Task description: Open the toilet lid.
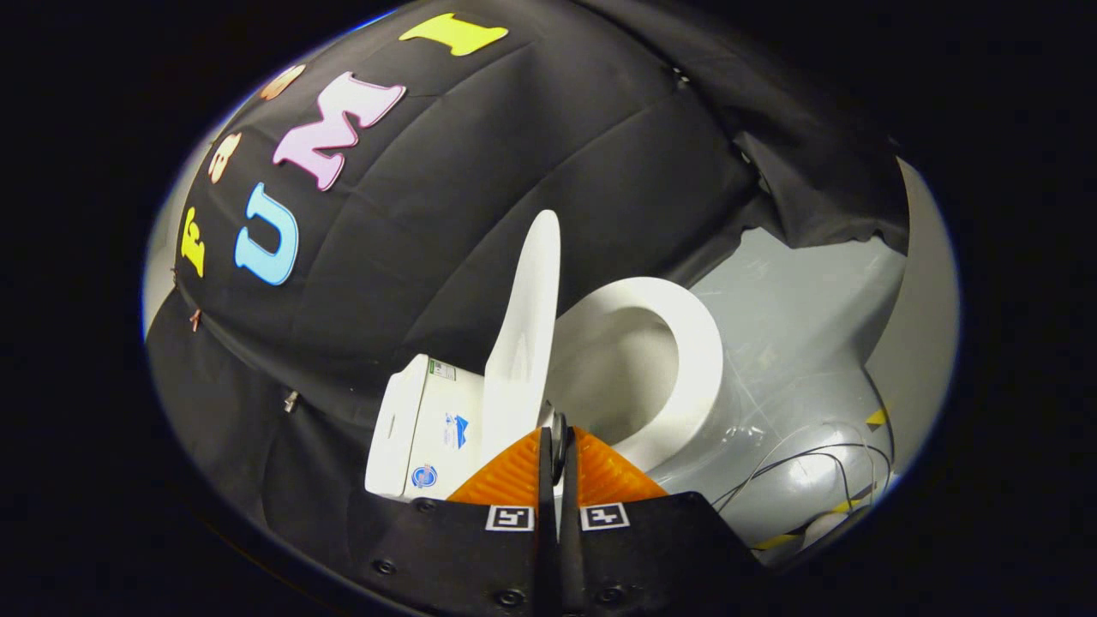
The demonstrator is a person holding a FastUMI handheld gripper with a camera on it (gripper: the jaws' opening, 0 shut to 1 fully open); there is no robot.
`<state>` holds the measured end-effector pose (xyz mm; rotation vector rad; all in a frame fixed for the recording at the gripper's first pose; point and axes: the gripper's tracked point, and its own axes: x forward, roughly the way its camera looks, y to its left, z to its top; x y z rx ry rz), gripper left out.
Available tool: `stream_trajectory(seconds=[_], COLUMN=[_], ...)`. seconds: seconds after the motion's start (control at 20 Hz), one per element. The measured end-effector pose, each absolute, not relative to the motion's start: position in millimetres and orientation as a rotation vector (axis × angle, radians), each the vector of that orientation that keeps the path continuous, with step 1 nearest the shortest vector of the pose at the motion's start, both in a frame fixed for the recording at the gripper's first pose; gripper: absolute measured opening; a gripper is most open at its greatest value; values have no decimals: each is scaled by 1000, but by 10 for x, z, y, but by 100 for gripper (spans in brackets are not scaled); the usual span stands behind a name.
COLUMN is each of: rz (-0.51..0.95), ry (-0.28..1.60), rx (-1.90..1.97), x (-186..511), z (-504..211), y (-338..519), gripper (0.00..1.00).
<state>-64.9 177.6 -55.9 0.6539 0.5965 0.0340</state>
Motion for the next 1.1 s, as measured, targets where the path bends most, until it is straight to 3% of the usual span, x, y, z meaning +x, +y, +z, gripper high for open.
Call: stream_trajectory(seconds=[1.1], rz=[-92], ry=[573], rx=[336], x=[-634], z=[153], y=[2692], gripper=[6])
